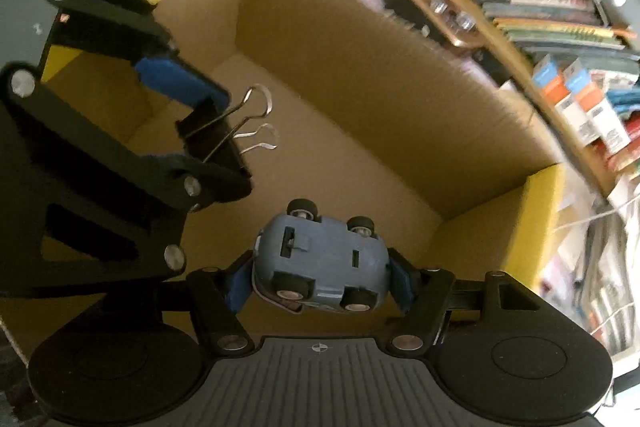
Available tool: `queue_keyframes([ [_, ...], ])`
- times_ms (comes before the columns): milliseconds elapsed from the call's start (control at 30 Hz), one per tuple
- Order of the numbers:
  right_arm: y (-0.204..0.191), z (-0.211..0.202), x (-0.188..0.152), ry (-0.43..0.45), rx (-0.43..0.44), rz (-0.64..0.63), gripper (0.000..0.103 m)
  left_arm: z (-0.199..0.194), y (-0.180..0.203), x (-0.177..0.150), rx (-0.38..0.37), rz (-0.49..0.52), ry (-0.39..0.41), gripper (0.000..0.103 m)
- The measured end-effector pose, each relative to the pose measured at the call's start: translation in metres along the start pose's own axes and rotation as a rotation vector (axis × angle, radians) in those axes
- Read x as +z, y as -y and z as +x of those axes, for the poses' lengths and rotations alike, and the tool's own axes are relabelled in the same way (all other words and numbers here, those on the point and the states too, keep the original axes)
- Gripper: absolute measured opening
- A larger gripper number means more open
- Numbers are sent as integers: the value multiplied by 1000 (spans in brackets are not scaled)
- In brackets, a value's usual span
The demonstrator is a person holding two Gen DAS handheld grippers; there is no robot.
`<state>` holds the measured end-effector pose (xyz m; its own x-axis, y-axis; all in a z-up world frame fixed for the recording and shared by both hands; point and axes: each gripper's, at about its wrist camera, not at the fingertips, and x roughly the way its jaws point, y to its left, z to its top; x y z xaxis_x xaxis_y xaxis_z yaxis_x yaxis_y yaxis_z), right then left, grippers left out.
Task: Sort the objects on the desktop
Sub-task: 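Lower into the yellow box and open the left tool while the right tool releases the car, then raise both tools out of the box and move back toward the table objects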
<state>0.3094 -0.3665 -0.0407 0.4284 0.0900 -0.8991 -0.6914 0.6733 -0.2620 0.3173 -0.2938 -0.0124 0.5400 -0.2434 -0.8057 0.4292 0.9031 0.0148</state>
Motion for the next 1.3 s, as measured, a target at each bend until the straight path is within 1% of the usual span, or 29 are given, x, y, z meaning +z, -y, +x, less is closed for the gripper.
queue_keyframes([
  [133, -9, -2, -3, 1, -17, -22, 68, 3, 4, 0, 3, 28, -23, 40],
  [233, -7, -4, -4, 9, -3, 4, 69, 3, 6, 2, 14, 53, -25, 40],
  [267, -6, -5, -4, 12, 7, 14, 70, 2, 6, 2, 12, 55, -20, 43],
  [300, -4, -5, -3, 16, 12, 21, 75, 1, 6, 2, 12, 58, -15, 46],
  [333, -3, -6, -3, 25, 10, 27, 82, 0, 5, 2, 12, 57, -9, 51],
  [367, -2, -6, -2, 33, 1, 32, 85, -1, 5, 2, 11, 60, 0, 56],
  [400, -2, -7, -1, 37, -10, 34, 88, -2, 5, 2, 31, 63, 13, 59],
  [467, 0, -8, -1, 51, -22, 46, 88, -6, 4, 2, 62, 52, 42, 76],
  [533, 2, -11, -2, 79, -25, 64, 89, -12, 1, 1, 81, 24, 84, 83],
  [700, 8, -34, -4, 181, -56, 111, 90, -34, -1, -4, 126, 2, 186, 90],
  [800, 12, -55, -10, 257, -63, 164, 93, -57, -2, -7, 147, -28, 262, 98],
  [833, 13, -63, -14, 283, -66, 188, 94, -64, -1, -8, 155, -38, 283, 102],
  [900, 14, -76, -20, 326, -73, 230, 94, -80, -2, -13, 166, -63, 330, 103],
  [1000, 15, -96, -28, 390, -86, 283, 94, -96, -2, -20, 193, -88, 361, 103],
  [1067, 11, -107, -34, 421, -104, 295, 94, -107, -2, -26, 212, -102, 381, 103],
  [1167, 5, -122, -43, 461, -120, 312, 94, -123, 1, -35, 219, -121, 414, 103],
  [1300, -3, -135, -55, 514, -140, 343, 94, -141, 8, -47, 235, -118, 456, 103],
])
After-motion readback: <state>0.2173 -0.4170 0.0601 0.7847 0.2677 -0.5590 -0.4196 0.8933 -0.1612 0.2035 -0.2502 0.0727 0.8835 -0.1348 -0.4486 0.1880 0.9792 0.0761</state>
